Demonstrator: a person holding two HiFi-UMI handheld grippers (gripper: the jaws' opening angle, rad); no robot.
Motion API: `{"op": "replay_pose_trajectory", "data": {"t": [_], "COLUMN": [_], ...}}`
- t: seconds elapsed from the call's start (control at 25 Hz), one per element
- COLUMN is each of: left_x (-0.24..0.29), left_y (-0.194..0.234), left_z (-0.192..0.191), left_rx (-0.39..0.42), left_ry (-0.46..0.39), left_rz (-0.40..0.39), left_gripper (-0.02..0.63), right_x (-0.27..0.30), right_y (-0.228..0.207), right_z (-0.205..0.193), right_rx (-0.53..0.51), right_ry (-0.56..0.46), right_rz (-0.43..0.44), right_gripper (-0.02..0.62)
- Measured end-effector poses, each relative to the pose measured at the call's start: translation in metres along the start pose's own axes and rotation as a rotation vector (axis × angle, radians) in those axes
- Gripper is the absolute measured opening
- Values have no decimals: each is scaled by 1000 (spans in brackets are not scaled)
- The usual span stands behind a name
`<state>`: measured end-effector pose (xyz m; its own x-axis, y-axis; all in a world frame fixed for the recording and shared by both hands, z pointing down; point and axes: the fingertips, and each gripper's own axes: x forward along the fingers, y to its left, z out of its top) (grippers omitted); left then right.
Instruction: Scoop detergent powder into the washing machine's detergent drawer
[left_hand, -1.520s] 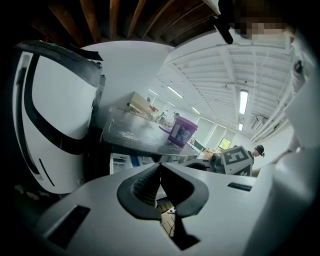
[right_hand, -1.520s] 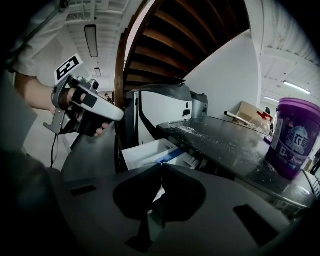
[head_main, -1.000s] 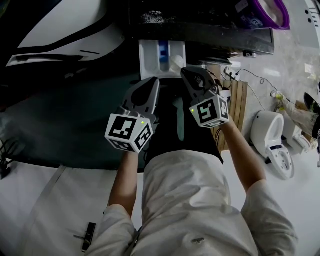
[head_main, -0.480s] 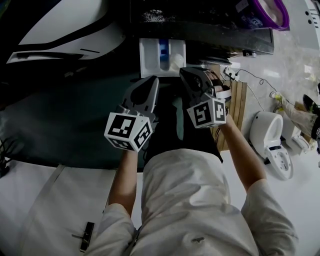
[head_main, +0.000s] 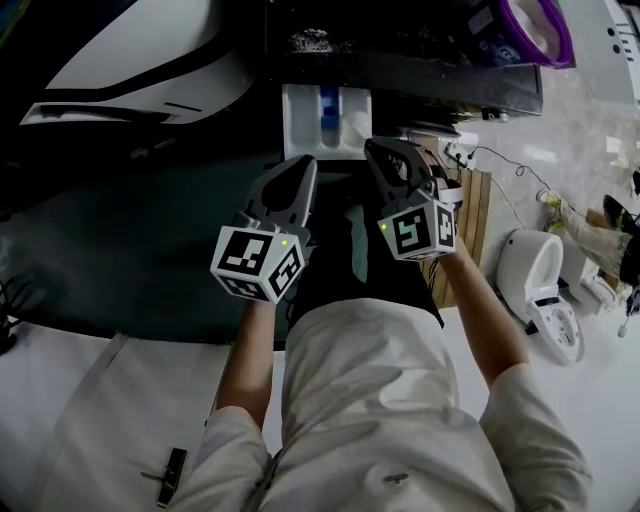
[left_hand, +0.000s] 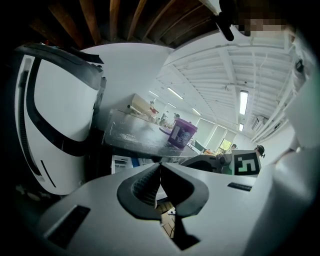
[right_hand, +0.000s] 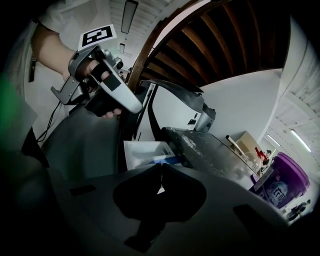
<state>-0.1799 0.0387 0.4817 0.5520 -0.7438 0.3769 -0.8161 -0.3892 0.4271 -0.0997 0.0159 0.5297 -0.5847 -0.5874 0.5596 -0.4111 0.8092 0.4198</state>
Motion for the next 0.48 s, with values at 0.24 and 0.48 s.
{"op": "replay_pose_trajectory", "data": {"t": [0.24, 0.48], "left_x": [1, 4], "left_y": [-3, -10], "left_z": [7, 21], "left_rx": [16, 33], "left_ry": [-2, -21], "left_rz": [-4, 1], "left_gripper": [20, 20], "right_x": [-9, -23], "right_y": [-7, -19], "right_z": [6, 20], "right_rx": [140, 306], "right_ry": [-36, -112], "right_rz": [-5, -1], "right_gripper": [9, 9]}}
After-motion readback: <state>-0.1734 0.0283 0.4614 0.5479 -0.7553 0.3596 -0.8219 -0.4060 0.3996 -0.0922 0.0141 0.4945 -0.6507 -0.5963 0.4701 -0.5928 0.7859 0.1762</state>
